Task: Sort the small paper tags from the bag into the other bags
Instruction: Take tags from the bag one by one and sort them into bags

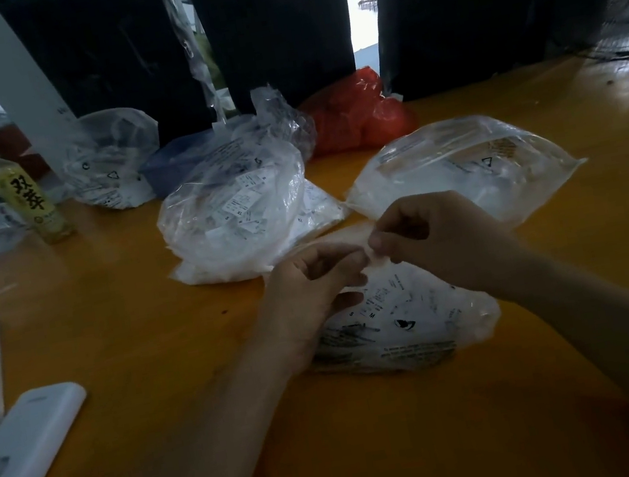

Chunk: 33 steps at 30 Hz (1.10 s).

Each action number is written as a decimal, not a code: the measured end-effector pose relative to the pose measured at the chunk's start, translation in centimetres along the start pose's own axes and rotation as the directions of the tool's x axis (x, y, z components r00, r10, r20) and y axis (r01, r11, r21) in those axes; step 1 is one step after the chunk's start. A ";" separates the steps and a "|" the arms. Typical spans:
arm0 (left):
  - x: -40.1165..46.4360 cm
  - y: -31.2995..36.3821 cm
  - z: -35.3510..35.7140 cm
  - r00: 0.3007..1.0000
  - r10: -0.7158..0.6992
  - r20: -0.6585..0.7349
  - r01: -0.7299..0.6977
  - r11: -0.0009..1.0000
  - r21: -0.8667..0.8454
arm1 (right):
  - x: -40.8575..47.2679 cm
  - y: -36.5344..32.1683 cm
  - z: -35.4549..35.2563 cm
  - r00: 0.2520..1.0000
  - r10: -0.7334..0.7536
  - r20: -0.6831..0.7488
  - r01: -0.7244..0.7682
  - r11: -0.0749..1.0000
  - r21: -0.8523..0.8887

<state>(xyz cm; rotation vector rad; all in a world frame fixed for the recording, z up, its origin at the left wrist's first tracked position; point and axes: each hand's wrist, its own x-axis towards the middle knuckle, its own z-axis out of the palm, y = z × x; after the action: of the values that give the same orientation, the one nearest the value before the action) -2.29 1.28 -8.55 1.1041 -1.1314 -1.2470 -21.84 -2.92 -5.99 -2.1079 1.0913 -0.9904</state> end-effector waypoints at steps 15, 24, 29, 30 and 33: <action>-0.3 0.1 0.0 1.000 0.014 0.004 -0.014 0.983 0.185 | 0.0 0.5 0.3 0.999 0.027 0.044 -0.031 0.996 0.087; 0.0 0.4 -0.4 0.998 -0.016 -0.063 0.000 0.973 -0.233 | 0.1 0.6 1.1 0.999 -0.016 -0.040 0.009 0.983 -0.185; 0.3 0.4 -1.1 0.995 -0.033 -0.089 -0.008 0.905 -0.426 | -0.1 1.3 1.7 0.972 0.005 0.234 0.113 0.866 -0.487; 0.3 0.4 -1.1 0.996 -0.033 -0.086 -0.007 0.904 -0.427 | -0.2 1.3 1.9 0.962 0.029 0.272 0.129 0.829 -0.545; 0.4 0.3 -1.1 0.994 -0.034 -0.100 -0.014 0.896 -0.444 | -0.2 1.3 2.0 0.950 0.040 0.310 0.160 0.789 -0.593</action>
<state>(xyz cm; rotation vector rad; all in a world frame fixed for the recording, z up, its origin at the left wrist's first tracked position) -1.19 0.92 -8.41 0.8158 -0.7090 -1.3542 -20.89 -3.09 -8.17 -2.7108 1.3041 -0.3039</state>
